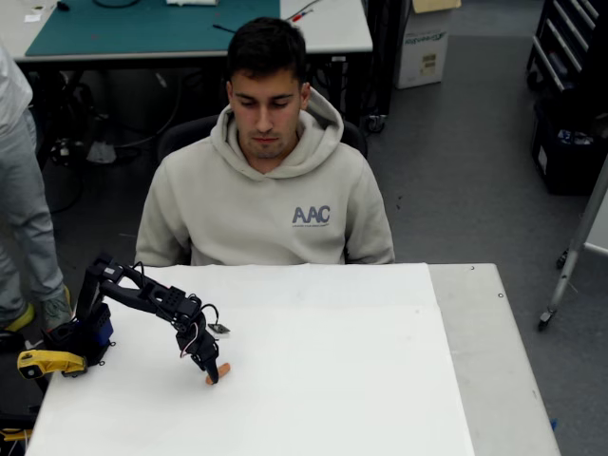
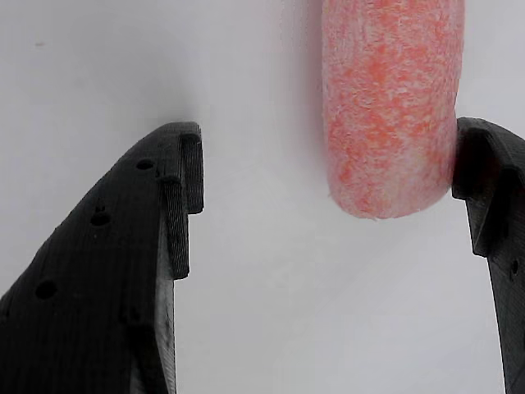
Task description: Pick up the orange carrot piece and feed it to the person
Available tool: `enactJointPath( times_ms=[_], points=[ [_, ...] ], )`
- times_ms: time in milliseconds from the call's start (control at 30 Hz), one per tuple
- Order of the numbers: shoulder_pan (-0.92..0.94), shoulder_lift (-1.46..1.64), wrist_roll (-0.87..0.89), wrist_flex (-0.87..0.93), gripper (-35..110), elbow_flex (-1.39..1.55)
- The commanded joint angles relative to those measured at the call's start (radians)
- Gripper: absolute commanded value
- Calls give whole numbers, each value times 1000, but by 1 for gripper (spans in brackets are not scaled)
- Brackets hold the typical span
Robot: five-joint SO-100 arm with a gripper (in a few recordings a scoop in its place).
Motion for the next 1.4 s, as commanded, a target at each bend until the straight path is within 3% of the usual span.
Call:
enactJointPath(
  times_ms=[0,633,967,1367],
  points=[
    [12,29,-12,3,24,-63],
    [21,-101,-14,3,23,-153],
    [25,-103,-12,17,-5,-135],
    [25,-103,-12,17,-2,-133]
  ],
)
